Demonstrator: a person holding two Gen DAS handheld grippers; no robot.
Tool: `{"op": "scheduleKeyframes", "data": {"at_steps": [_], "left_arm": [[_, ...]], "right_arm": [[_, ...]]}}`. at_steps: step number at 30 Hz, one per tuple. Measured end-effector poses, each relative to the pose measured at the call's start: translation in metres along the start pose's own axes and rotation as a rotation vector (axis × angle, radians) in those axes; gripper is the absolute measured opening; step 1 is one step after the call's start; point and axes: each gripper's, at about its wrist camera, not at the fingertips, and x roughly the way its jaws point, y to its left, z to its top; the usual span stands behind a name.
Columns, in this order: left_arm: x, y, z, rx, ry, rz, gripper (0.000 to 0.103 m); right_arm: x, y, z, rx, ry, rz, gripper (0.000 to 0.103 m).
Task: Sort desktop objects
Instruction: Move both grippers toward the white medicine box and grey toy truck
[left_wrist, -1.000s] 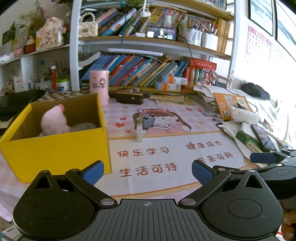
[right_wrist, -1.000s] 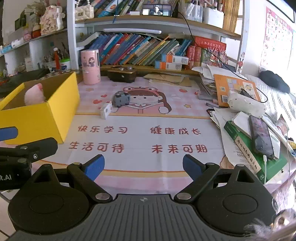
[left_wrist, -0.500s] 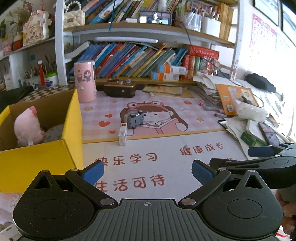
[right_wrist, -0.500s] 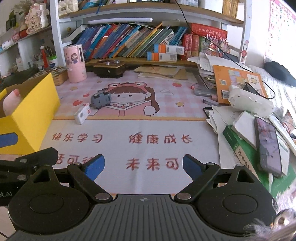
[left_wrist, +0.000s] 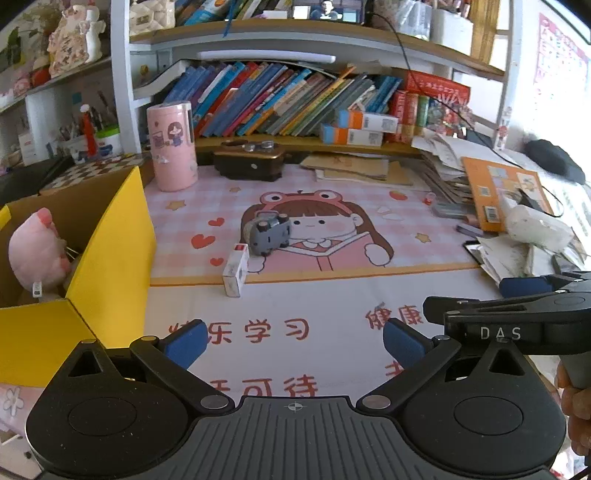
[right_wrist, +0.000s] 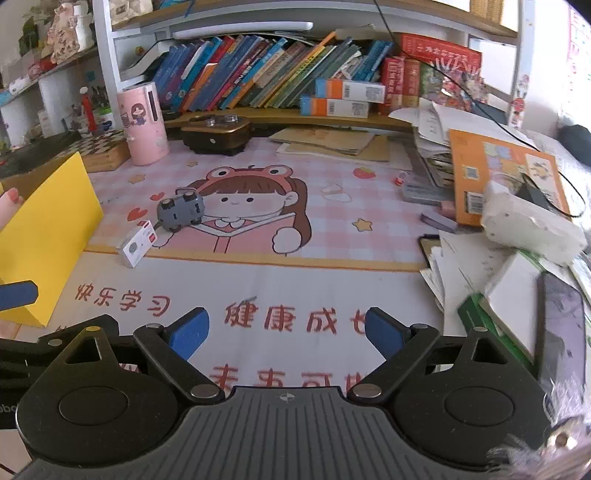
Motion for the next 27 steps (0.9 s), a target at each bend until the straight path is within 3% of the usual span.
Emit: {"op": "scheduleKeyframes", "data": {"at_steps": [22, 27], "left_arm": [[0.02, -0.005, 0.014, -0.021, 0.046, 0.138, 0.101], [0.023, -0.006, 0.016, -0.017, 0.041, 0.137, 0.097]], "right_arm": [[0.028, -0.01, 0.03, -0.017, -0.028, 0.128, 0.091], [0.031, -0.012, 0.034, -0.014, -0.034, 0.142, 0.091]]}}
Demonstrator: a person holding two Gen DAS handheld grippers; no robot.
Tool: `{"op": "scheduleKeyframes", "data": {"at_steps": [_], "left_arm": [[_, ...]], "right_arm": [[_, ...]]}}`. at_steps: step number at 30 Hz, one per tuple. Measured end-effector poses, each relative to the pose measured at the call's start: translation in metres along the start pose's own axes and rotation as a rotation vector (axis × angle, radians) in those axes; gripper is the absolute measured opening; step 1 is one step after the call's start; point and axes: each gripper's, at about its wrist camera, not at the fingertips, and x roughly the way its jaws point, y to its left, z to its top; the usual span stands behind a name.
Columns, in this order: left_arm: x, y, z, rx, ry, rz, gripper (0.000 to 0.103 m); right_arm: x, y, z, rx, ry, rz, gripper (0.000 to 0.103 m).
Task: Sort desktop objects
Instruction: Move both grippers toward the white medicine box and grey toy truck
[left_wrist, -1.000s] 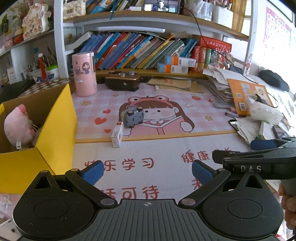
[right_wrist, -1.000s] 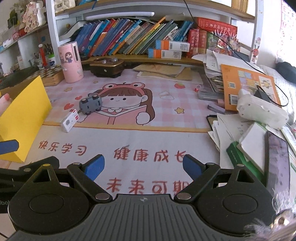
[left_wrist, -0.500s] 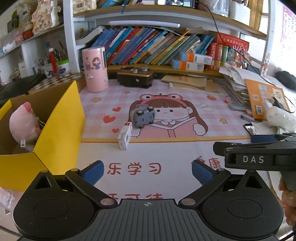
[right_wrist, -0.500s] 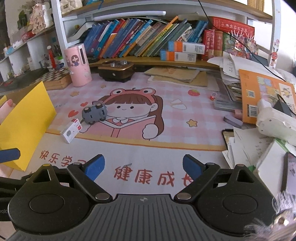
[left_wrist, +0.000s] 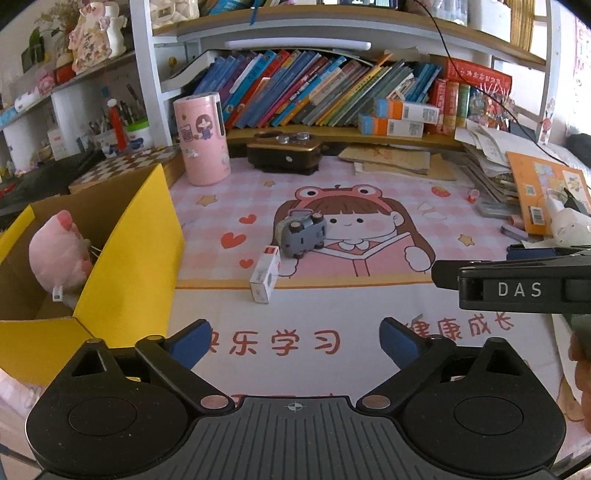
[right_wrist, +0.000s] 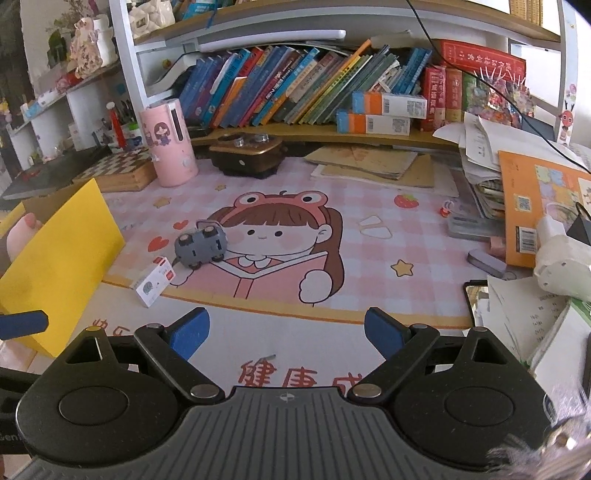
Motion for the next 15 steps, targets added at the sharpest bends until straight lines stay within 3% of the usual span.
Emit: {"op": "scheduleKeyframes", "data": {"at_steps": [2, 9, 11, 15], "left_arm": [[0.003, 0.001, 0.001, -0.004, -0.003, 0.003, 0.089], [0.022, 0.009, 0.006, -0.053, 0.018, 0.029, 0.083], [0.029, 0.01, 0.008, -0.055, 0.013, 0.034, 0.074], [0.05, 0.011, 0.015, -0.061, 0.008, 0.049, 0.066]], "right_arm": [[0.0, 0.0, 0.0, 0.0, 0.0, -0.001, 0.09], [0.001, -0.001, 0.005, -0.001, -0.024, 0.011, 0.089], [0.002, -0.002, 0.006, -0.002, -0.023, 0.012, 0.089], [0.003, -0.004, 0.007, -0.002, -0.027, 0.009, 0.089]]}}
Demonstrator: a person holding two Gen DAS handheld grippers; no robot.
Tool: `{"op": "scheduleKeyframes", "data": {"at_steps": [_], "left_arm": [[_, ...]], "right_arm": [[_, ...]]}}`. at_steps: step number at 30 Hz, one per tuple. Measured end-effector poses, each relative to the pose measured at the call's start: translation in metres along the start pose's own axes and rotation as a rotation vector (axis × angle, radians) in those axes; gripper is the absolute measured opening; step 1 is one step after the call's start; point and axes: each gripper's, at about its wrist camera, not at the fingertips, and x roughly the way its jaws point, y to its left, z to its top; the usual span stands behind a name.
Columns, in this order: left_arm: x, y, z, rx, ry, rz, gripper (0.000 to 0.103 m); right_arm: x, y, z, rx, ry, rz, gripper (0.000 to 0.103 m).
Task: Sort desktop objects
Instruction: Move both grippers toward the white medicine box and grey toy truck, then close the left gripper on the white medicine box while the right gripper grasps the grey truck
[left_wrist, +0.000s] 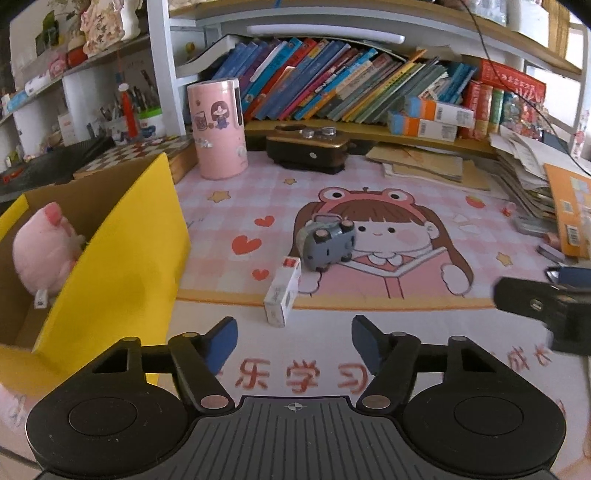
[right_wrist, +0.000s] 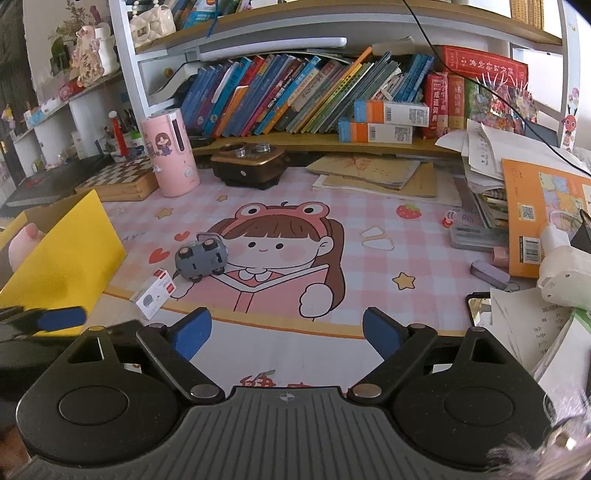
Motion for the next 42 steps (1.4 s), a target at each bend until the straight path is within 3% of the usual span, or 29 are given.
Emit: {"op": "scheduleKeyframes", "data": {"at_steps": [5, 15, 18, 20, 22, 33, 42], "left_arm": [[0.035, -0.001, 0.01, 0.021, 0.01, 0.042, 0.052], [0.072, -0.007, 0.015, 0.047, 0.043, 0.049, 0.033], [0.073, -0.003, 0.014, 0.04, 0.042, 0.023, 0.025], [0.072, 0.001, 0.015, 0.021, 0.06, -0.009, 0.013], [0.07, 0.006, 0.018, -0.016, 0.093, -0.031, 0.013], [-0.05, 0.054, 0.031, -0.254, -0.054, -0.1, 0.013], [-0.099, 0.061, 0.028, -0.31, -0.117, -0.084, 0.013]], "right_arm": [[0.002, -0.001, 0.002, -0.003, 0.006, 0.003, 0.089], [0.011, -0.003, 0.007, -0.006, 0.017, 0.027, 0.089], [0.013, -0.002, 0.006, -0.011, 0.019, 0.036, 0.089], [0.016, -0.002, 0.006, -0.004, 0.027, 0.043, 0.089], [0.019, -0.003, 0.005, 0.004, 0.036, 0.051, 0.089], [0.072, 0.018, 0.007, -0.09, 0.073, 0.113, 0.09], [0.131, 0.058, 0.02, -0.26, 0.049, 0.165, 0.092]]}}
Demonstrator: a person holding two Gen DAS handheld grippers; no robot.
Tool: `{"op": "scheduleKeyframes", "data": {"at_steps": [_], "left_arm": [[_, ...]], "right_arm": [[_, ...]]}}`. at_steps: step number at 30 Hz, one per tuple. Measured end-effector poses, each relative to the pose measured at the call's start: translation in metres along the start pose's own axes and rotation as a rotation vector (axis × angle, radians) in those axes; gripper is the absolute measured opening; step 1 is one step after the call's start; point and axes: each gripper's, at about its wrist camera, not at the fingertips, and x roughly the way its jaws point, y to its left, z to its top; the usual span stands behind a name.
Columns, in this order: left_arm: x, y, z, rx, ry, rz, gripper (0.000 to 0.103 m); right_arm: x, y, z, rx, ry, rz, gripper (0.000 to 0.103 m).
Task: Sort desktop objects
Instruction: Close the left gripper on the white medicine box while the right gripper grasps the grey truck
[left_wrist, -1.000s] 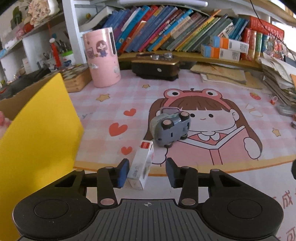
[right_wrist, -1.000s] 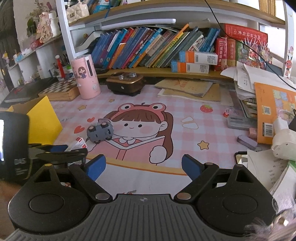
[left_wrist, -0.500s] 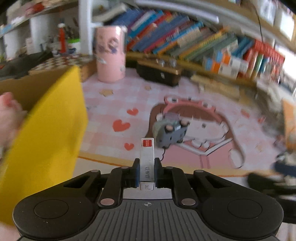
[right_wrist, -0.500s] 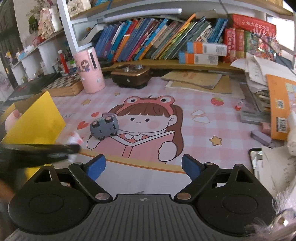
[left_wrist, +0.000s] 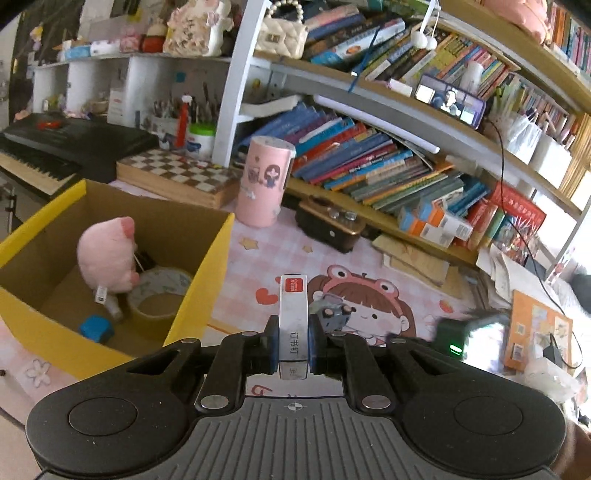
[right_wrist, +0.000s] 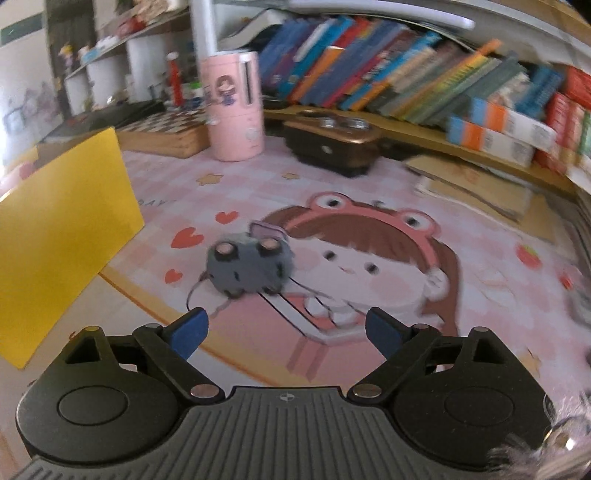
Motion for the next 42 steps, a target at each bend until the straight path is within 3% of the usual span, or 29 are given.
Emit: {"op": "scheduleKeyframes", "data": {"at_steps": [7, 10, 12, 16, 26, 36, 42], "left_arm": [[-0.006, 0.007, 0.001, -0.014, -0.008, 0.015, 0.013], [-0.007, 0.009, 0.0, -0.018, -0.008, 0.014, 0.013], [-0.006, 0.01, 0.0, -0.02, -0.005, 0.013, 0.013], [-0.004, 0.009, 0.001, -0.015, -0.002, -0.002, 0.013], [-0.001, 0.002, -0.001, -0.005, 0.006, -0.067, 0.013], [-0.01, 0.003, -0.005, 0.009, 0.005, -0.161, 0.013], [-0.012, 0.006, -0.013, 0.006, 0.012, -0.23, 0.013]], "right_arm": [[0.037, 0.016, 0.017, -0.068, 0.004, 0.015, 0.091], [0.042, 0.017, 0.02, -0.062, 0.009, 0.023, 0.086], [0.043, 0.017, 0.02, -0.056, 0.016, 0.03, 0.063], [0.038, 0.015, 0.019, -0.039, 0.017, 0.037, 0.061], [-0.03, -0.005, 0.011, 0.095, -0.012, 0.05, 0.061], [-0.113, 0.0, -0.003, 0.156, 0.012, 0.149, 0.061], [-0.159, 0.007, -0.016, 0.153, 0.005, 0.105, 0.061]]}}
